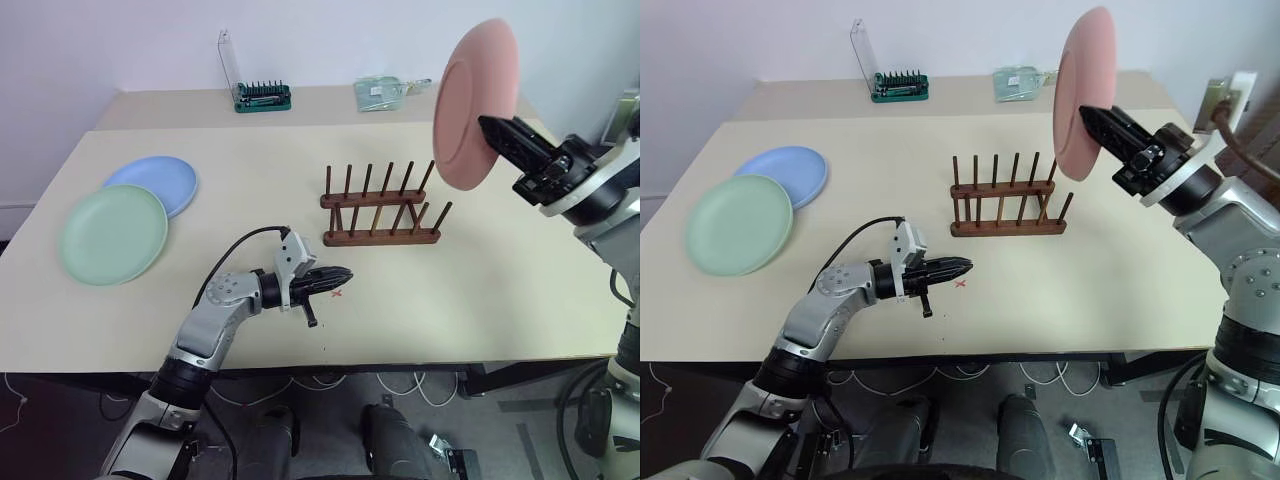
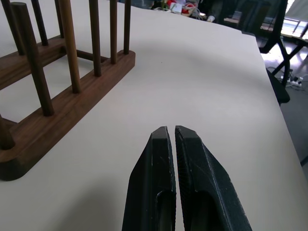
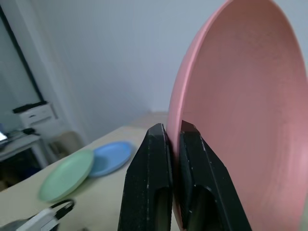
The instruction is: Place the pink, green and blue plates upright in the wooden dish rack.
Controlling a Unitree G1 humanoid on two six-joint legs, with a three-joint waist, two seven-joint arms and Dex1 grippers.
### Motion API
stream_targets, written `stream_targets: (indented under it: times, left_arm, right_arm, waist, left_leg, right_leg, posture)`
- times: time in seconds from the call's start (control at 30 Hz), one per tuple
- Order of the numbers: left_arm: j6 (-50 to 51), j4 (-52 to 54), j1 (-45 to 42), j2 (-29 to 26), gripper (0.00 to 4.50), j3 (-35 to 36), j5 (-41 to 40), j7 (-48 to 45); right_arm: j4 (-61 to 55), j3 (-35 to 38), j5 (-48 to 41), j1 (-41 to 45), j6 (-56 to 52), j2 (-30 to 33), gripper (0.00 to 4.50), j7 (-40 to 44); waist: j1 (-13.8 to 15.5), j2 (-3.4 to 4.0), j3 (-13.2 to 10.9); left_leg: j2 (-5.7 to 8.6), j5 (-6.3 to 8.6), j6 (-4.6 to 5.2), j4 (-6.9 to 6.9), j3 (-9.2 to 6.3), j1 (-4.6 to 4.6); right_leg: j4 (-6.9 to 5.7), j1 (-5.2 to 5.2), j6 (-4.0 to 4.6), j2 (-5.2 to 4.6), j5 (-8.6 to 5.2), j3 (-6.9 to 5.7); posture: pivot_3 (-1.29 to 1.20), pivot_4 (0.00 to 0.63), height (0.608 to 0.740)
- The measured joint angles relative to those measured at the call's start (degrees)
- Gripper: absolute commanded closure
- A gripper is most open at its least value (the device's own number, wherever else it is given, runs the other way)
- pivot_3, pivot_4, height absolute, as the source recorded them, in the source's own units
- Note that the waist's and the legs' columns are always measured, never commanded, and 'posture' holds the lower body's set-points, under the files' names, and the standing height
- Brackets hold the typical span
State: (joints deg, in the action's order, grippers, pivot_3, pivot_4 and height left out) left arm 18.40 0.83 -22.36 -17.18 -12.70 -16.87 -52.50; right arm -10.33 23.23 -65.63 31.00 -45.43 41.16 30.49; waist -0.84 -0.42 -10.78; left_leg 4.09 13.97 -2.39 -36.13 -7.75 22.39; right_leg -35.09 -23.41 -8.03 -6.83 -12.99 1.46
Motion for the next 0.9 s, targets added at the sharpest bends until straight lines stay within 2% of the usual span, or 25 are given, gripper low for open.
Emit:
stream_targets:
  times: [0.27,0.6,0.63,0.67,0.77,0.9]
  left_arm:
    - [-0.1,0.0,0.5,-0.2,4.32,0.1,0.0,0.4]
    - [-0.1,0.1,0.7,-0.2,4.32,0.1,0.0,0.7]
    - [-0.1,0.1,0.7,-0.3,4.32,0.1,0.0,0.7]
    - [-0.1,0.1,0.7,-0.3,4.32,0.1,0.0,0.7]
    - [-0.1,0.1,0.7,-0.4,4.32,0.1,0.0,0.7]
    - [-0.2,0.1,0.7,0.1,4.32,0.5,0.0,1.8]
  right_arm:
    - [9.6,-3.4,3.9,3.0,-1.5,0.3,4.46,5.3]
    - [20.1,-4.1,8.9,6.1,-2.0,-0.7,4.46,6.1]
    - [20.7,-4.1,9.4,6.1,-2.1,-0.8,3.80,6.3]
    - [20.8,-4.1,9.8,6.1,-2.1,-0.8,3.52,6.3]
    - [20.8,-4.1,10.9,6.2,-1.8,-0.8,2.07,6.4]
    - [20.8,-5.0,20.6,6.7,7.5,-0.9,2.07,3.4]
  waist:
    - [0.1,0.00,0.0]
    - [0.1,0.00,0.0]
    - [0.2,0.00,0.0]
    - [0.2,0.01,0.0]
    - [0.2,0.01,0.0]
    - [0.1,0.02,0.0]
  left_leg:
    - [0.01,0.00,0.00,-0.02,0.01,0.03]
    - [0.01,0.00,0.00,-0.01,0.01,0.03]
    - [0.01,0.00,0.00,-0.01,0.01,0.03]
    - [0.01,0.00,0.00,-0.01,0.01,0.03]
    - [0.02,0.00,0.00,-0.01,0.01,0.03]
    - [0.02,0.00,0.00,-0.01,0.03,0.03]
  right_leg:
    - [0.00,0.00,-0.01,0.00,0.00,0.00]
    - [-0.02,-0.02,-0.01,0.00,0.01,0.00]
    - [-0.02,-0.02,-0.01,0.00,0.01,0.00]
    - [-0.01,-0.02,-0.01,0.00,0.01,0.00]
    - [-0.01,-0.02,-0.01,0.00,0.01,0.00]
    - [-0.03,-0.05,-0.02,0.00,0.01,0.00]
  posture:
    - [0.00,0.150,0.740]
    - [0.00,0.150,0.740]
    - [0.00,0.150,0.740]
    - [0.00,0.150,0.740]
    - [0.00,0.150,0.740]
    - [0.00,0.150,0.740]
